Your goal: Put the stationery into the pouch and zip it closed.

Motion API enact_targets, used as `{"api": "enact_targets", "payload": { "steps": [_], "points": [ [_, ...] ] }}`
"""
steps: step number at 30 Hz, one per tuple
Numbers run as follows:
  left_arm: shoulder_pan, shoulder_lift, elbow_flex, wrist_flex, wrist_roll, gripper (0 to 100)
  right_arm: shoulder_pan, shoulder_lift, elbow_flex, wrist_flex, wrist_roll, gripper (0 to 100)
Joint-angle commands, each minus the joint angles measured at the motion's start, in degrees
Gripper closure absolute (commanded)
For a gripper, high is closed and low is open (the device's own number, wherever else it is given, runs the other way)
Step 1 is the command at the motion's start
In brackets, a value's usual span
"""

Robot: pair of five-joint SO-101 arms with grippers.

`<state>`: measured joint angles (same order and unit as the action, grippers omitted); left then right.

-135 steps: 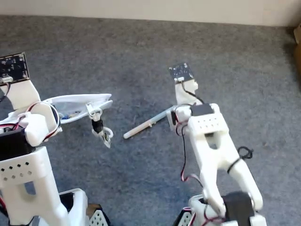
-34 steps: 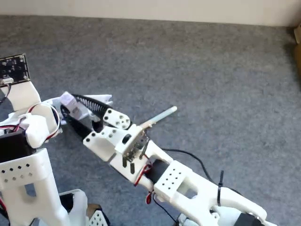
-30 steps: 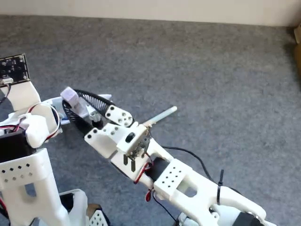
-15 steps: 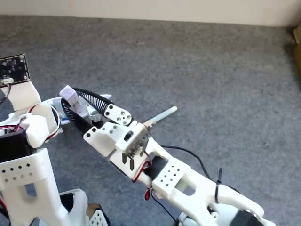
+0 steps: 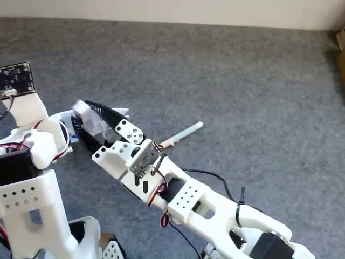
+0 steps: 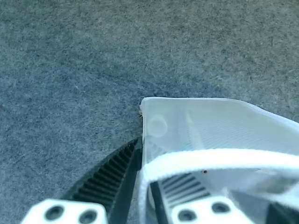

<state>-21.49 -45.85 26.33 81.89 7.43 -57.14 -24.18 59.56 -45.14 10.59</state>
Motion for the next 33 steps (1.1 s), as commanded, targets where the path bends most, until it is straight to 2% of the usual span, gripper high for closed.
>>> {"api": "enact_targets", "payload": {
  "steps": [1, 9, 27, 33],
  "points": [
    [-0.57, 0.66, 0.22, -0.97, -0.44, 99, 0.40, 0.22, -1.63, -0.48, -0.18, 87.5],
    [-0.57, 0.66, 0.22, -0.97, -0.44, 99, 0.13, -8.31, -0.66, 0.84, -0.18, 87.5],
    [-0.66, 0.66, 0.31, -0.88, -0.44, 99, 0.92, -34.33, 0.13, 40.04, -0.26, 87.5],
    [-0.66, 0.66, 0.31, -0.97, -0.44, 99, 9.27, -36.44, -0.66, 48.57, -0.53, 87.5]
  ]
}}
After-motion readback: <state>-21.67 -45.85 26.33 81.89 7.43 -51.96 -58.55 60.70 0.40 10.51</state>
